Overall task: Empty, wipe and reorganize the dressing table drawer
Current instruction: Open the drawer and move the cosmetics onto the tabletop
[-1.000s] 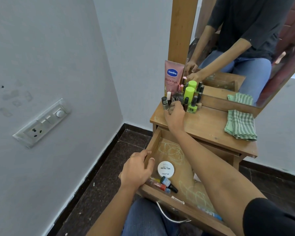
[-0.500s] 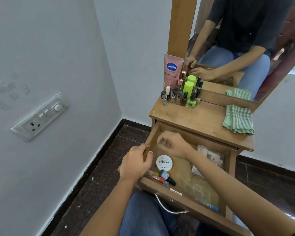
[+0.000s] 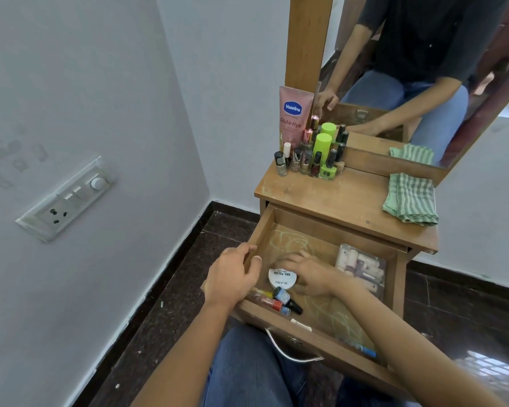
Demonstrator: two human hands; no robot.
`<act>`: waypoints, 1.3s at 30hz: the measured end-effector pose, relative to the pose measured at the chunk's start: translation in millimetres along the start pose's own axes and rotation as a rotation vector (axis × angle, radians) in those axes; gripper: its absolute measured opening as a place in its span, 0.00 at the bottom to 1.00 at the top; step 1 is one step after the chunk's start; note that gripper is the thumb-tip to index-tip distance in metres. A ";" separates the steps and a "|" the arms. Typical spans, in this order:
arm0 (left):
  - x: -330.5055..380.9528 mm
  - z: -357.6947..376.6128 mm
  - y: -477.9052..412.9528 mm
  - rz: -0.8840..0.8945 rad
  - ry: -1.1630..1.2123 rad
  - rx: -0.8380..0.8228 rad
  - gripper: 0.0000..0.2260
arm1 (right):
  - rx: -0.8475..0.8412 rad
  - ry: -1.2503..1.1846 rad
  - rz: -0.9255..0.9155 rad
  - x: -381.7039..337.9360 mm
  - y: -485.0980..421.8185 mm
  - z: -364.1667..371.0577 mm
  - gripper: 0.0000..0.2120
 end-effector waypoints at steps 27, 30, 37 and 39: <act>-0.7 1.0 -1.2 0.010 -0.023 0.018 0.16 | -0.082 0.271 -0.275 -42.7 29.7 7.2 0.31; -1.4 1.5 -0.8 0.010 -0.020 0.014 0.16 | -0.077 0.220 -0.296 -43.7 32.5 4.9 0.26; -0.8 1.5 -0.9 0.009 -0.018 0.011 0.15 | 0.038 0.074 -0.172 -35.6 29.2 3.9 0.25; -0.3 1.1 -0.4 0.010 -0.019 0.013 0.15 | 0.059 0.046 -0.130 -32.8 28.4 2.1 0.26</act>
Point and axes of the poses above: each hand's wrist, its own y-axis away from the middle knuckle, its own z-axis out of the palm, x = y × z, the point moved 9 cm from there along -y, towards the middle knuckle, and after that the axes turned 2 degrees about -y, right-handed, at the moved point
